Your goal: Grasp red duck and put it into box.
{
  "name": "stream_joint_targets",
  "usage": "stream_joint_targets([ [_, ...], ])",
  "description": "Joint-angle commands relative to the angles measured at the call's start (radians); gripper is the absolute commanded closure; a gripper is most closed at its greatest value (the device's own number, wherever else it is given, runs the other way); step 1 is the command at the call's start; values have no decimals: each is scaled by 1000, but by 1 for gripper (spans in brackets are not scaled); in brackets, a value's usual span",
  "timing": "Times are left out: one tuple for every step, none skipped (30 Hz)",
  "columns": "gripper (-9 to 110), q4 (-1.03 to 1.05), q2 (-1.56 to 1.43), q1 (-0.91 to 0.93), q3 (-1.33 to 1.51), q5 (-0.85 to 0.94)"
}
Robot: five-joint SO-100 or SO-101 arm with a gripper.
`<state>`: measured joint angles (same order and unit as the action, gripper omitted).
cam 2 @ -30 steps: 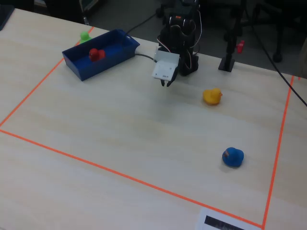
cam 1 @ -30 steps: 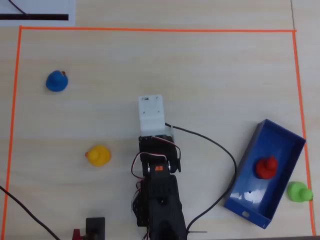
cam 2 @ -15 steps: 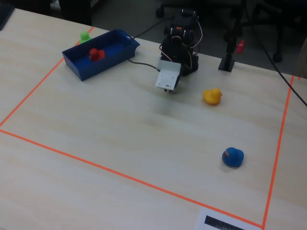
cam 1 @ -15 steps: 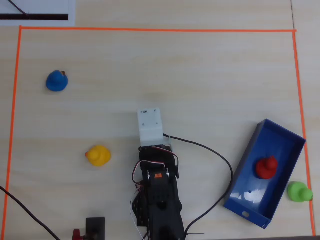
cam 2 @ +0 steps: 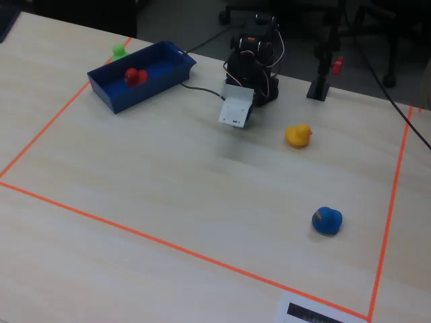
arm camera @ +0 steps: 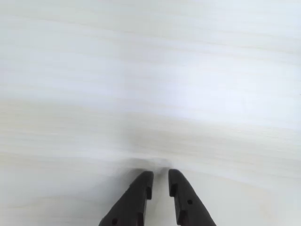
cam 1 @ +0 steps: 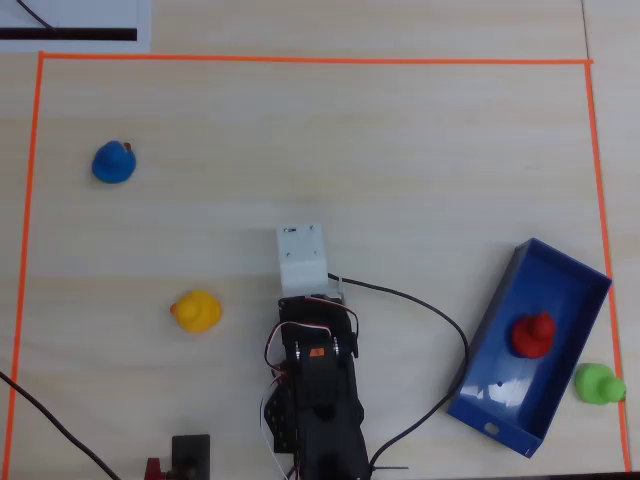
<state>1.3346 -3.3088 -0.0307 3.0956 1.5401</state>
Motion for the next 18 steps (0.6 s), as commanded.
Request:
stream_joint_targets([
  [101, 17, -2, 3, 2, -8],
  [101, 17, -3, 12, 2, -8],
  [101, 17, -3, 23, 2, -6],
  [101, 17, -3, 34, 2, -6],
  [101, 17, -3, 41, 2, -5],
  [101, 17, -3, 44, 3, -5],
  [101, 17, -3, 44, 3, -3],
  [101, 17, -3, 44, 3, -3],
  [101, 17, -3, 44, 3, -3],
  [101, 17, -3, 44, 3, -3],
  [101, 17, -3, 44, 3, -3],
  [101, 17, -3, 44, 3, -3],
  [101, 17, -3, 44, 3, -3],
  [101, 17, -3, 44, 3, -3],
  [101, 17, -3, 44, 3, -3],
  [101, 17, -3, 44, 3, -3],
  [101, 17, -3, 44, 3, -3],
  [101, 17, -3, 44, 3, -3],
])
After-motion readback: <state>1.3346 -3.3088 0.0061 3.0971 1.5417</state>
